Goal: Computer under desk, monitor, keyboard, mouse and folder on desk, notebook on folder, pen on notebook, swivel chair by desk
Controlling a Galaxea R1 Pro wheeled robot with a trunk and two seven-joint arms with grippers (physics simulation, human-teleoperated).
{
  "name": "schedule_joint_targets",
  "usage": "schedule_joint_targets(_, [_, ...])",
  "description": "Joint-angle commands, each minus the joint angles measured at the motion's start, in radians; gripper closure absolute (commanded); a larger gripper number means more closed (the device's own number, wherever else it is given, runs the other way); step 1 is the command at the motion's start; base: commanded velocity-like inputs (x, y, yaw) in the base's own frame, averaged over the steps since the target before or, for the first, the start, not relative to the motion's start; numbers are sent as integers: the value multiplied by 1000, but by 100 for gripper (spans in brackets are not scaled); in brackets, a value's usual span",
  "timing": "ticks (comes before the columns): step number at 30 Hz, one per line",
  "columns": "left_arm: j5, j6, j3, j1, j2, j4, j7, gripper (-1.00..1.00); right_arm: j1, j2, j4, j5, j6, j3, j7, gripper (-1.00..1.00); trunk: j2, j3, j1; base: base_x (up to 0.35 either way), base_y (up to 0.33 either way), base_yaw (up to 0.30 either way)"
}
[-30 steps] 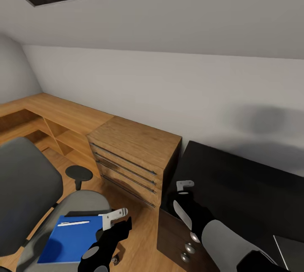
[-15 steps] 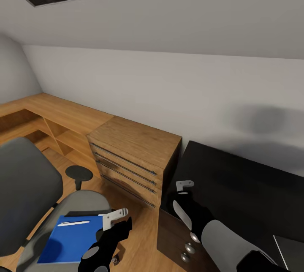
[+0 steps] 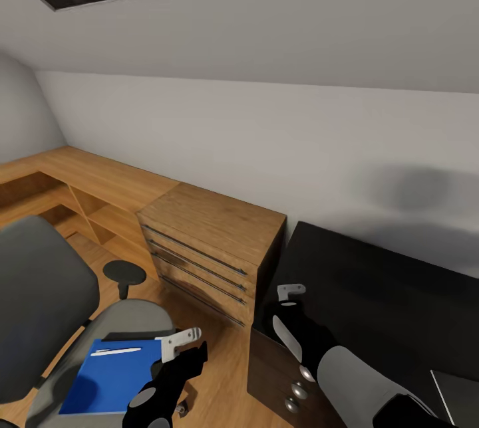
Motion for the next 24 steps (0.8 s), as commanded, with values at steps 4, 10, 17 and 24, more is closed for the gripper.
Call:
schedule_joint_targets(4, [3,4,0,-1,1,-1,7,-100,0,-1,16,-13,10,9,-8,100,-1,-1,0,0,0,0])
schedule_joint_targets(10, [3,5,0,-1,1,0,7,-100,0,-1,16,-12,10,9,-8,100,41,17,-23,0,0,0])
schedule_joint_targets(17, [4,7,1,-1,1,1,6,-100,0,-2,-17,-7,8,7,-12,100,90,39,-50,0,0,0])
schedule_joint_targets(24, [3,7,-1,-1,1,3,5,-100,175,-67,-473,-12,9,6,-194,100,139,61,-76,0,0,0])
